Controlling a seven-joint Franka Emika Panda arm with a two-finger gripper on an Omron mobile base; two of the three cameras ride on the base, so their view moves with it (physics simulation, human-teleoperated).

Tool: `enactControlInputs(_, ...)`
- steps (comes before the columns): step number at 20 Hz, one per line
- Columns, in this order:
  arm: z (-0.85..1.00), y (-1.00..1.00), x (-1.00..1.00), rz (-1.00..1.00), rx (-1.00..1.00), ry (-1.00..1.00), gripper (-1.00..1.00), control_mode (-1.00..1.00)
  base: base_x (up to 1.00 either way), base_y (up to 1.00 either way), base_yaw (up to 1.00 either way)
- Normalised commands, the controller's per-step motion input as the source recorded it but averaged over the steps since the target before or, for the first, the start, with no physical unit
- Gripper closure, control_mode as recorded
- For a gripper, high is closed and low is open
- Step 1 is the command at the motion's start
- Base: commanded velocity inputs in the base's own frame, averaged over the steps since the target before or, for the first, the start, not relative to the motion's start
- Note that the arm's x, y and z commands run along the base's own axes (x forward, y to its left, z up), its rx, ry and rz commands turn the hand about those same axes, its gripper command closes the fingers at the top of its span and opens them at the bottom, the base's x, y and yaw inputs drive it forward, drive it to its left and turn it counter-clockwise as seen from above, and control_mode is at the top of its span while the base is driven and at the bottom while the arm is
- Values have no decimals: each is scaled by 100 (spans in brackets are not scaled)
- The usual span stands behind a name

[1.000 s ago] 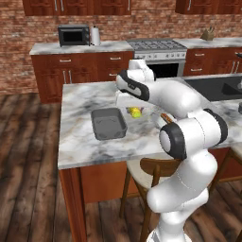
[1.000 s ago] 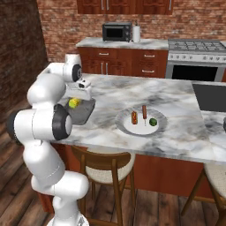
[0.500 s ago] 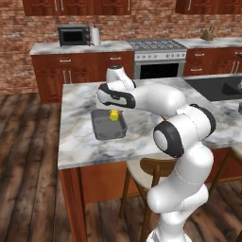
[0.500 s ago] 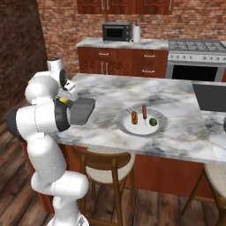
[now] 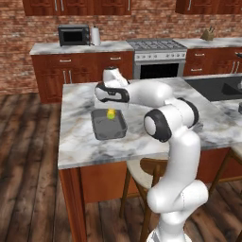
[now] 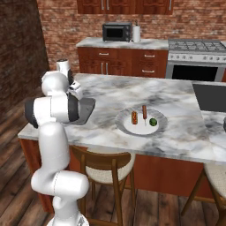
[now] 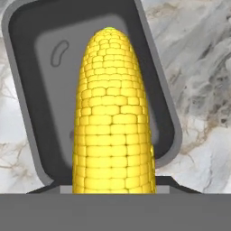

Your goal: Place one cooked food and one vegetable from the large plate to each tupperware container.

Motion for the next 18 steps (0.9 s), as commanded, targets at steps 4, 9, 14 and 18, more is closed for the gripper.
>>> enactControlInputs(4, -36, -1, 17, 6, 10, 2, 100, -100, 0, 0, 0)
enactControlInputs(9, -49, 0, 11, 7, 0, 0, 100, -100, 0, 0, 0)
enactControlInputs(14, -41, 0, 1, 9, 0, -1, 100, -100, 0, 0, 0)
enactControlInputs(18, -34, 1, 5, 5, 0, 0, 100, -100, 0, 0, 0)
